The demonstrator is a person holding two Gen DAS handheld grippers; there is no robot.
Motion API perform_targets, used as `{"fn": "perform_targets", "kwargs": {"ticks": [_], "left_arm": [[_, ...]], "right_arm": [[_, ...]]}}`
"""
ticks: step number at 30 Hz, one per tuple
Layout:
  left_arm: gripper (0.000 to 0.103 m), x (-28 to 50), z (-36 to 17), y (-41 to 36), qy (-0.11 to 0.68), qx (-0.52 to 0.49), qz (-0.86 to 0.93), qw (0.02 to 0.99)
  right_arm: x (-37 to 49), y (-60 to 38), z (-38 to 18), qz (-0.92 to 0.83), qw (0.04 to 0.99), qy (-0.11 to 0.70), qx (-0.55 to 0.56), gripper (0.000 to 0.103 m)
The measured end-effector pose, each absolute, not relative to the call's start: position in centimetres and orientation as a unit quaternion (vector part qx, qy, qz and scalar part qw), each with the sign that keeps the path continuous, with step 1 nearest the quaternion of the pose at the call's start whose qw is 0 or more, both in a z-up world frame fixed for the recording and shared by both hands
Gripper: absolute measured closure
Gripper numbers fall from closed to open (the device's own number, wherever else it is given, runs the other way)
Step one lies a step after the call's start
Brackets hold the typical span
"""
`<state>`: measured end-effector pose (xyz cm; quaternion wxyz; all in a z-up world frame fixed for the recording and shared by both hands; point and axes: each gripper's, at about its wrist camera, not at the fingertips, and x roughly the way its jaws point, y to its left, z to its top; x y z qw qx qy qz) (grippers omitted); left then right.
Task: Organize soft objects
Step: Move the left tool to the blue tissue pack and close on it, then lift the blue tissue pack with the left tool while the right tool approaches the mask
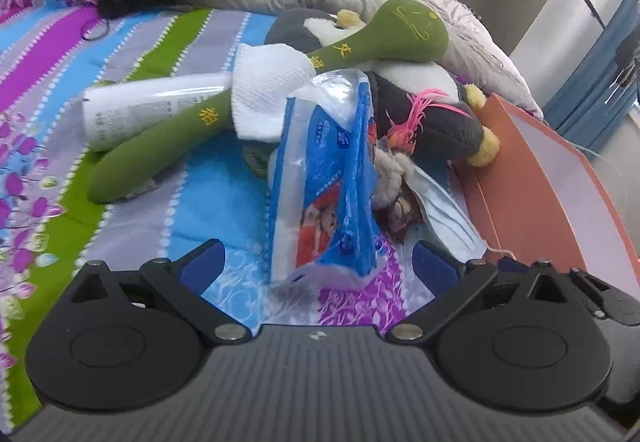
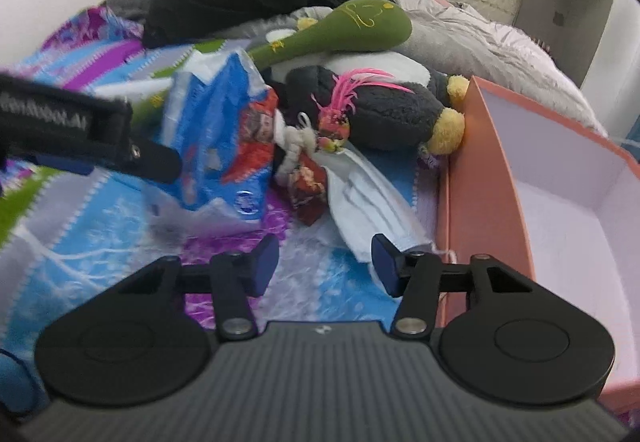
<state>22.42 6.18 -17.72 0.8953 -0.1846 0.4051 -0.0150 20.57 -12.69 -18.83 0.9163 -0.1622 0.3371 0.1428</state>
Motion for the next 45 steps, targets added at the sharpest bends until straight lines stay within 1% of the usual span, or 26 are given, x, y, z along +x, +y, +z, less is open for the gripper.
{"fn": "perform_targets", "kwargs": {"ticks": [4, 8, 9, 11, 12, 13, 14, 15, 16, 17, 18, 19, 21, 26, 30, 36, 45], "left_arm": [[0.001, 24.2, -18.8, 6.2, 0.406, -0.185, -0.010, 0.895], [0.001, 25.9, -19.8, 6.0, 0.409, -0.190, -0.014, 0.892], [0.001, 26.3, -20.1, 6.0, 0.412, -0.190, -0.014, 0.891], [0.001, 27.1, -20.8, 5.7, 0.419, -0.184, -0.010, 0.889], [0.001, 27.3, -21.3, 5.7, 0.420, -0.183, -0.012, 0.889], [0.001, 27.6, -21.7, 5.6, 0.424, -0.182, -0.010, 0.887], [0.003, 27.9, -22.2, 5.6, 0.430, -0.182, -0.008, 0.884], [0.010, 28.0, -22.5, 5.6, 0.431, -0.187, -0.012, 0.883], [0.015, 28.1, -22.7, 5.6, 0.433, -0.192, -0.014, 0.881], [0.025, 28.1, -22.8, 5.6, 0.435, -0.198, -0.011, 0.878], [0.035, 28.1, -22.8, 5.7, 0.436, -0.202, -0.011, 0.877], [0.038, 28.1, -22.7, 5.7, 0.436, -0.201, -0.012, 0.877], [0.049, 27.8, -22.3, 5.6, 0.431, -0.198, -0.013, 0.880], [0.060, 26.2, -20.5, 5.6, 0.416, -0.197, -0.016, 0.888], [0.063, 24.5, -18.7, 5.6, 0.401, -0.203, -0.022, 0.893], [0.063, 21.3, -16.5, 6.0, 0.398, -0.208, -0.022, 0.893], [0.063, 15.9, -16.5, 6.1, 0.435, -0.221, -0.026, 0.873]], "right_arm": [[22.1, -12.5, -20.3, 0.135, 0.911, 0.340, -0.188, 0.052], [23.4, -12.4, -21.5, 0.128, 0.907, 0.345, -0.206, 0.060], [23.8, -12.5, -21.8, 0.128, 0.905, 0.349, -0.207, 0.063], [24.3, -12.6, -22.2, 0.126, 0.903, 0.354, -0.210, 0.076], [24.4, -12.6, -22.3, 0.125, 0.903, 0.353, -0.212, 0.078], [24.4, -12.6, -22.3, 0.125, 0.903, 0.352, -0.214, 0.083], [24.4, -12.7, -22.2, 0.125, 0.903, 0.352, -0.215, 0.088], [24.4, -12.7, -22.2, 0.125, 0.903, 0.350, -0.214, 0.090], [24.3, -12.7, -22.0, 0.126, 0.904, 0.349, -0.213, 0.094], [24.2, -12.7, -21.9, 0.127, 0.905, 0.346, -0.215, 0.097], [24.2, -12.7, -21.7, 0.128, 0.905, 0.343, -0.216, 0.098], [24.1, -12.6, -21.5, 0.130, 0.906, 0.340, -0.215, 0.099], [23.8, -12.6, -20.9, 0.132, 0.908, 0.335, -0.213, 0.099], [22.5, -12.3, -19.0, 0.134, 0.915, 0.316, -0.213, 0.100], [21.0, -12.2, -17.4, 0.135, 0.919, 0.300, -0.217, 0.100], [18.4, -12.6, -15.6, 0.137, 0.921, 0.300, -0.209, 0.100], [13.7, -13.1, -15.1, 0.156, 0.908, 0.344, -0.182, 0.100]]}}
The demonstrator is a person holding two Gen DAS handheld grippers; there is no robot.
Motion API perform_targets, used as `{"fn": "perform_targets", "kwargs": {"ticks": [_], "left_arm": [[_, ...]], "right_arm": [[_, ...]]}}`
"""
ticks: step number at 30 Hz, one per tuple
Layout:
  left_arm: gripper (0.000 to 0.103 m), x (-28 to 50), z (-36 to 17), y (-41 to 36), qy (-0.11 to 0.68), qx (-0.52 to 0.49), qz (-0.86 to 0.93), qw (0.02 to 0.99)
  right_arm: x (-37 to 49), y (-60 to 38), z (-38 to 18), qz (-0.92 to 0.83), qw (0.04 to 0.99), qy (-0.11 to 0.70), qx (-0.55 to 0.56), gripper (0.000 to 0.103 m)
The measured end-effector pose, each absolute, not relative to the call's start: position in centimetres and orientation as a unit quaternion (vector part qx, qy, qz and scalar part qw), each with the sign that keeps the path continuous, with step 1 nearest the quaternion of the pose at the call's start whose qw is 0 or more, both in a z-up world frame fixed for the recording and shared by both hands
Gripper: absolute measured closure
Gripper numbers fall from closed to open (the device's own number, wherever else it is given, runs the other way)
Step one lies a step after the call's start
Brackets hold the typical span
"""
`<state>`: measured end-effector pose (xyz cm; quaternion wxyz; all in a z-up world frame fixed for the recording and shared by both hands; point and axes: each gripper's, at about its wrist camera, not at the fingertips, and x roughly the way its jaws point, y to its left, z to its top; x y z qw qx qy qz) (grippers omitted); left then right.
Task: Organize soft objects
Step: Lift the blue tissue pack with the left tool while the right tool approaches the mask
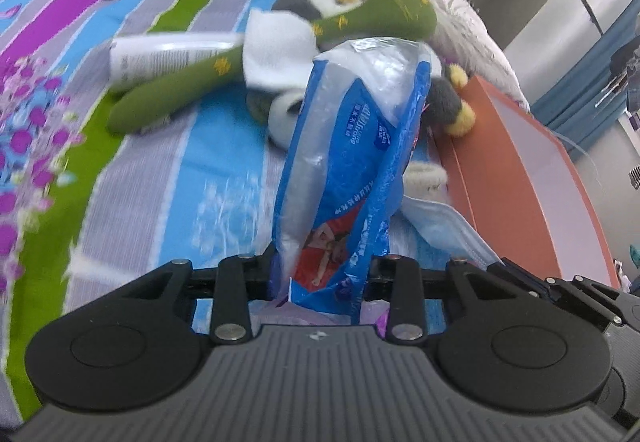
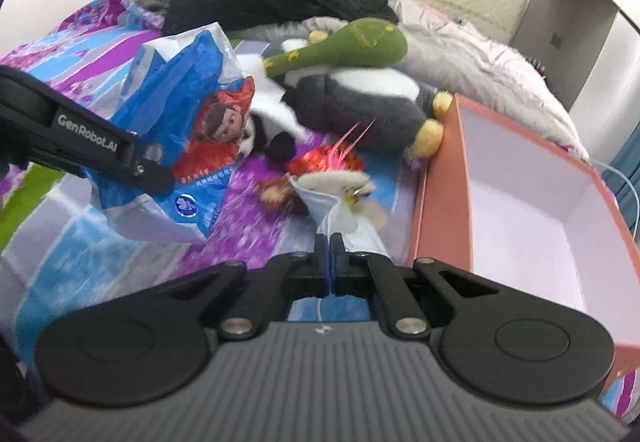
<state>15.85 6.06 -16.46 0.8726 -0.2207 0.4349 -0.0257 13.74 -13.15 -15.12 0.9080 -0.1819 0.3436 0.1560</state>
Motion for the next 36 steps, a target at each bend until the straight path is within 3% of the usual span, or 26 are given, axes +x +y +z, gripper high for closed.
{"fn": "perform_targets", "kwargs": {"ticks": [10, 13, 14, 19, 21, 25, 29, 36], "left_arm": [[0.062, 13.0, -19.3, 6.3, 0.489, -0.224, -0.002, 0.843], [0.062, 13.2, -19.7, 6.6, 0.489, -0.225, 0.003, 0.843], [0.062, 13.3, -19.7, 6.7, 0.488, -0.224, 0.004, 0.843], [0.062, 14.3, -20.2, 7.2, 0.489, -0.225, 0.008, 0.843], [0.056, 14.7, -20.3, 7.2, 0.489, -0.224, 0.006, 0.843], [0.048, 15.1, -20.4, 7.3, 0.485, -0.231, 0.005, 0.843], [0.040, 15.4, -20.4, 7.5, 0.478, -0.232, 0.003, 0.847], [0.040, 16.3, -21.1, 7.1, 0.481, -0.228, -0.004, 0.847]], "right_arm": [[11.4, -12.7, -18.0, 0.217, 0.867, 0.438, -0.101, 0.095], [12.0, -13.1, -17.6, 0.213, 0.873, 0.432, -0.082, 0.055], [12.2, -13.4, -17.2, 0.215, 0.877, 0.423, -0.073, 0.053], [14.3, -14.3, -16.5, 0.202, 0.895, 0.393, -0.062, 0.053], [15.5, -14.5, -16.7, 0.191, 0.901, 0.384, -0.063, 0.054], [18.3, -14.7, -18.0, 0.177, 0.897, 0.401, -0.058, 0.079], [20.0, -14.6, -19.6, 0.186, 0.886, 0.420, -0.056, 0.080], [20.5, -14.0, -21.2, 0.209, 0.874, 0.436, -0.045, 0.082]]}}
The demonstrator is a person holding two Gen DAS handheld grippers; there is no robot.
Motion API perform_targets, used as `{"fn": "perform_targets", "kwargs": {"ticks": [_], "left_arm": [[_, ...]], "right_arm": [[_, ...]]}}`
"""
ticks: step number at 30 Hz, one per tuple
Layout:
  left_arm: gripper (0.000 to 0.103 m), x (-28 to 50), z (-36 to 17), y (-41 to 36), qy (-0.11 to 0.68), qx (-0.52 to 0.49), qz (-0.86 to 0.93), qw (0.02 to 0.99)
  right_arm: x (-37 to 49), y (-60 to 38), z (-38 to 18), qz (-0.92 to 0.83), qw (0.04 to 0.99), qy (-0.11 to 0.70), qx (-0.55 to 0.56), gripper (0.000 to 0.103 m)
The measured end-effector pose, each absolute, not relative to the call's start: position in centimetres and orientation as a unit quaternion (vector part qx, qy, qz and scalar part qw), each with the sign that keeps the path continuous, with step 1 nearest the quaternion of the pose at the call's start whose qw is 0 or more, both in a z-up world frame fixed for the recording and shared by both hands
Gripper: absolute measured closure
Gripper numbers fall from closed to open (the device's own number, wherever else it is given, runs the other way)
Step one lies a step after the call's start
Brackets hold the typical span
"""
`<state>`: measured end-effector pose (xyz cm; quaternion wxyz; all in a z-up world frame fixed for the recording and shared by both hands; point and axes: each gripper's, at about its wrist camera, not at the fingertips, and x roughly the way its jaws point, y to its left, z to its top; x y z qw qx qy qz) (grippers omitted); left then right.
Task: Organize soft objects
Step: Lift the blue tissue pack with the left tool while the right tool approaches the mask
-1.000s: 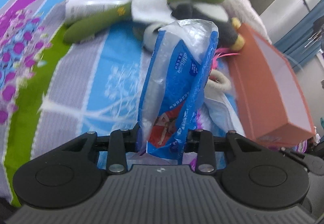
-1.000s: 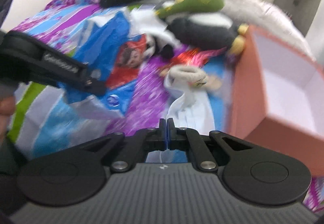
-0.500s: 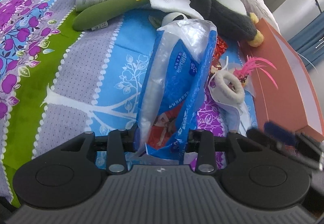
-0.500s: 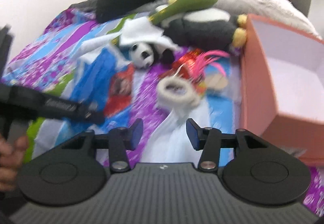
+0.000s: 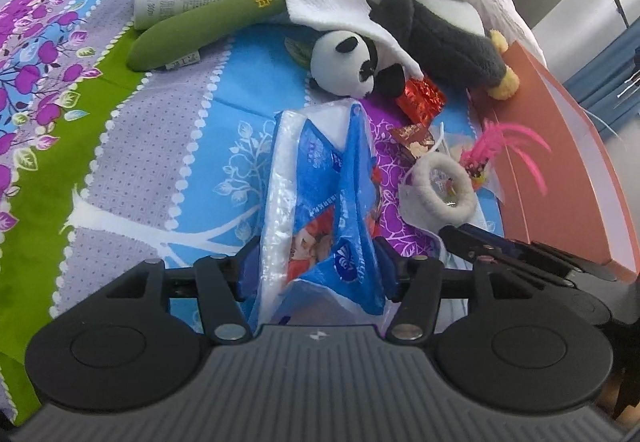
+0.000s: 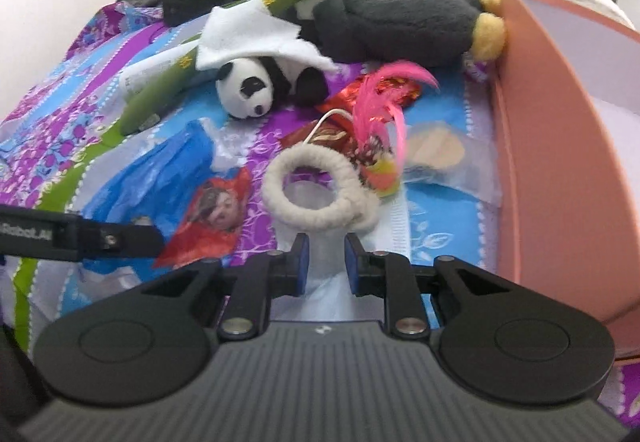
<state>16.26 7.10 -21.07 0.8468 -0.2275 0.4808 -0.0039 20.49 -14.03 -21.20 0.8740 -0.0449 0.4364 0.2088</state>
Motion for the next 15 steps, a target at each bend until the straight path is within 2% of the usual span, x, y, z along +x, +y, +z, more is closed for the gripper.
{"fn": "perform_targets", "kwargs": {"ticks": [5, 7, 9, 11, 15], "left_arm": [[0.041, 16.5, -21.9, 6.7, 0.487, -0.225, -0.004, 0.844], [0.046, 16.5, -21.9, 6.7, 0.482, -0.226, -0.002, 0.847], [0.060, 16.4, -21.9, 6.8, 0.482, -0.224, 0.003, 0.847], [0.067, 16.2, -21.5, 7.1, 0.477, -0.229, 0.005, 0.848], [0.070, 15.4, -19.9, 7.5, 0.461, -0.230, 0.011, 0.857]], "right_arm": [[20.4, -14.3, -20.6, 0.212, 0.873, 0.439, -0.029, 0.095], [20.2, -14.3, -20.1, 0.213, 0.875, 0.434, -0.030, 0.095], [20.1, -14.3, -19.5, 0.212, 0.877, 0.430, -0.033, 0.095], [19.8, -14.4, -18.8, 0.210, 0.878, 0.429, -0.030, 0.095], [19.4, -14.8, -17.6, 0.208, 0.877, 0.432, -0.010, 0.095]]}}
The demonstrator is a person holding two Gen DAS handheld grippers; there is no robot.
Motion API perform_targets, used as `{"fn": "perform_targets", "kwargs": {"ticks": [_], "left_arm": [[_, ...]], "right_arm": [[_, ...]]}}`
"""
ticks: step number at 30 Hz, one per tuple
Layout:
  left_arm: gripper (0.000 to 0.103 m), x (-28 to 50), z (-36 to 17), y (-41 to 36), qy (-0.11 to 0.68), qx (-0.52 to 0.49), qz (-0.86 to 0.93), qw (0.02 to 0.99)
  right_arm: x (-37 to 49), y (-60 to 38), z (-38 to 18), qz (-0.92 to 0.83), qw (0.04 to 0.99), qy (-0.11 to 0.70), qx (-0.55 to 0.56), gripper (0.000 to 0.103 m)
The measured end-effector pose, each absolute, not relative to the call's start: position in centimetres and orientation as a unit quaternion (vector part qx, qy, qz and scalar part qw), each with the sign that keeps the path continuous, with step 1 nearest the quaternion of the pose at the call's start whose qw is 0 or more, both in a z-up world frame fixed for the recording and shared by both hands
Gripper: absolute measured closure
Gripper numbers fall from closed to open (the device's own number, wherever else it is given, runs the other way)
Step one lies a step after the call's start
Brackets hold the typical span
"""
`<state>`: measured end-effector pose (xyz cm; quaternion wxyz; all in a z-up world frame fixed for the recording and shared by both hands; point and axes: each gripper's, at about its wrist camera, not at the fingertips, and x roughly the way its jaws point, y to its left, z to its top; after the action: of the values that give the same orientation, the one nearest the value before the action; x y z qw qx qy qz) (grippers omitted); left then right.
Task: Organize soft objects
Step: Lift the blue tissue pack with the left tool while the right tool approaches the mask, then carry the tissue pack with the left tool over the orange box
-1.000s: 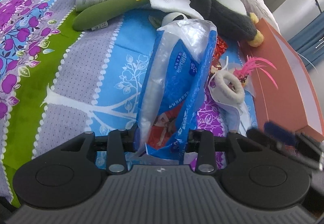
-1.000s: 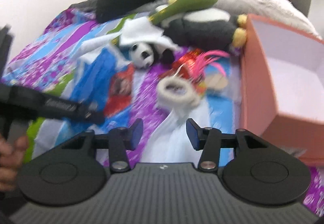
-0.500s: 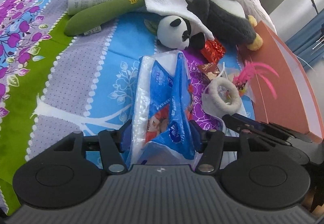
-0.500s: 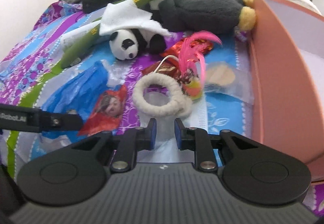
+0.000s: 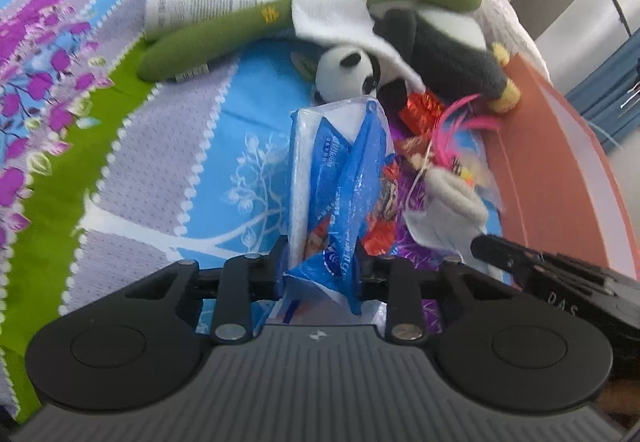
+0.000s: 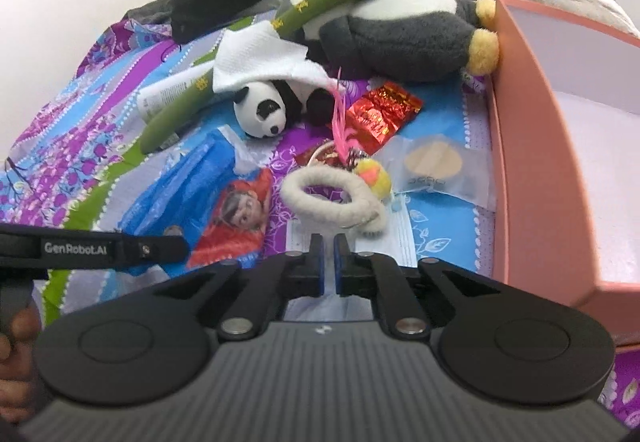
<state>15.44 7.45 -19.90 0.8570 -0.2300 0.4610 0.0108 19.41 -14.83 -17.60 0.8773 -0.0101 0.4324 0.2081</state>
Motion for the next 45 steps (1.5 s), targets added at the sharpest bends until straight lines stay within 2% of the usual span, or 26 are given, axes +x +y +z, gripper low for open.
{"fn": "perform_targets", "kwargs": {"ticks": [7, 14, 19, 24, 39, 45], "left_arm": [[0.070, 13.8, -17.1, 7.7, 0.435, -0.234, 0.013, 0.869], [0.070, 10.7, -16.2, 7.7, 0.432, -0.250, 0.014, 0.867], [0.070, 8.8, -16.7, 7.8, 0.434, -0.278, 0.000, 0.857], [0.070, 8.9, -19.2, 6.8, 0.462, -0.263, 0.008, 0.847], [0.070, 9.9, -20.8, 6.8, 0.479, -0.249, 0.027, 0.841], [0.070, 9.8, -19.2, 6.6, 0.465, -0.240, 0.029, 0.851]], "right_arm": [[18.3, -15.9, -15.5, 0.217, 0.873, 0.435, 0.050, 0.095], [17.2, -15.5, -17.9, 0.222, 0.842, 0.477, 0.117, 0.095], [16.7, -15.0, -20.6, 0.216, 0.810, 0.521, 0.161, 0.094], [17.3, -15.7, -21.3, 0.200, 0.796, 0.534, 0.203, 0.094], [15.3, -15.4, -14.5, 0.229, 0.850, 0.465, 0.098, 0.095], [15.1, -16.3, -13.3, 0.214, 0.863, 0.447, 0.093, 0.095]]}}
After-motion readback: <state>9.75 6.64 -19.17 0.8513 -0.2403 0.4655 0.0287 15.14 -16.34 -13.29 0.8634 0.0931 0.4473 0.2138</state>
